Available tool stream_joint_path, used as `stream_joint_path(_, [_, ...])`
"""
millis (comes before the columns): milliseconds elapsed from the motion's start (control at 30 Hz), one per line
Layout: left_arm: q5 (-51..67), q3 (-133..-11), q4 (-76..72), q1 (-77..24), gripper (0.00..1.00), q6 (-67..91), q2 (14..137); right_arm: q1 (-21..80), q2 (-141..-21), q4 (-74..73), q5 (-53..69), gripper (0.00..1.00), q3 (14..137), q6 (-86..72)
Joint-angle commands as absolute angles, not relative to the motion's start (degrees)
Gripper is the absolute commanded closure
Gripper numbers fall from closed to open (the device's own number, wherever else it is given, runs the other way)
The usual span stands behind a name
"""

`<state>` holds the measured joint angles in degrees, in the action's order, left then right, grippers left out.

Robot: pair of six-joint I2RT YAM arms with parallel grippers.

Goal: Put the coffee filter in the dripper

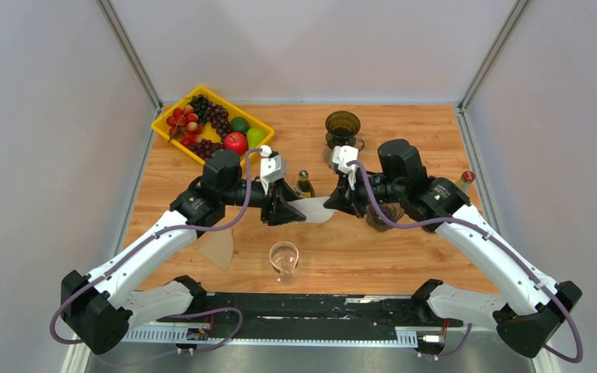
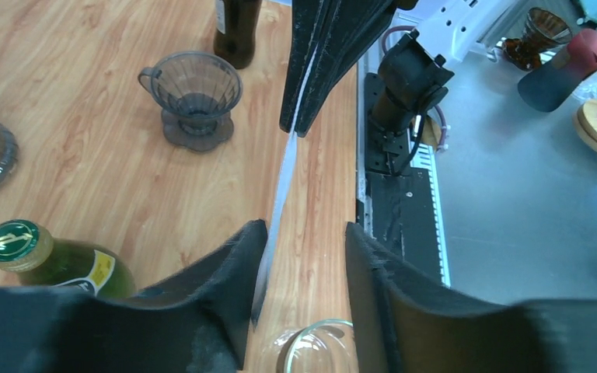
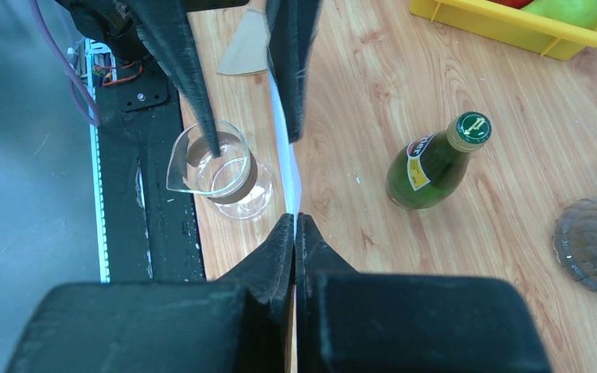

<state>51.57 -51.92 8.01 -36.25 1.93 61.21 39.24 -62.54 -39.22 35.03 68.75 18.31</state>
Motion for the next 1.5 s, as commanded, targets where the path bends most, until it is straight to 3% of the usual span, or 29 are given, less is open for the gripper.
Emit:
stream_joint_path(0, [52.70,-52.56,7.17,-37.04,0.58,-0.61,61.35,39.30,-62.84,-38.83,37.12,1.00,71.01,19.53])
stream_joint_path(133, [50.06,-52.47,7.39,-37.17,0.92,-1.26,60.78,39.28,-62.70,-38.44,35.33,1.00,71.68,17.84])
stream_joint_path(200, [48.03,-52.29,6.22,-37.22,0.99,0.33,60.43,39.29,-62.34,-37.31,34.42,0.99,71.67,16.00])
stream_joint_path(300, [44.26,-51.21,2.94,-37.26,1.00,4.41,59.85,39.29,-61.25,-33.27,30.22,0.77,70.20,10.92])
stream_joint_path(467, [39.00,-47.16,-4.79,-37.27,1.00,11.35,57.09,39.29,-57.54,-24.91,15.96,0.21,64.60,0.94])
stream_joint_path(567, [36.44,-45.44,-6.83,-37.25,1.00,13.30,54.68,39.16,-53.69,-21.32,6.91,0.01,60.58,-3.98])
stream_joint_path(700, [35.24,-42.85,-10.61,-37.27,1.00,13.45,52.27,39.04,-48.18,-18.07,-9.75,0.00,54.48,-8.66])
stream_joint_path(833, [37.79,-41.98,-13.78,-37.27,1.00,14.65,52.23,38.05,-46.31,-17.76,-12.10,0.00,51.59,-10.16])
stream_joint_path(1467, [38.90,-41.77,-16.71,-37.27,1.00,18.99,52.77,37.95,-46.89,-10.64,11.62,0.00,51.32,-9.11])
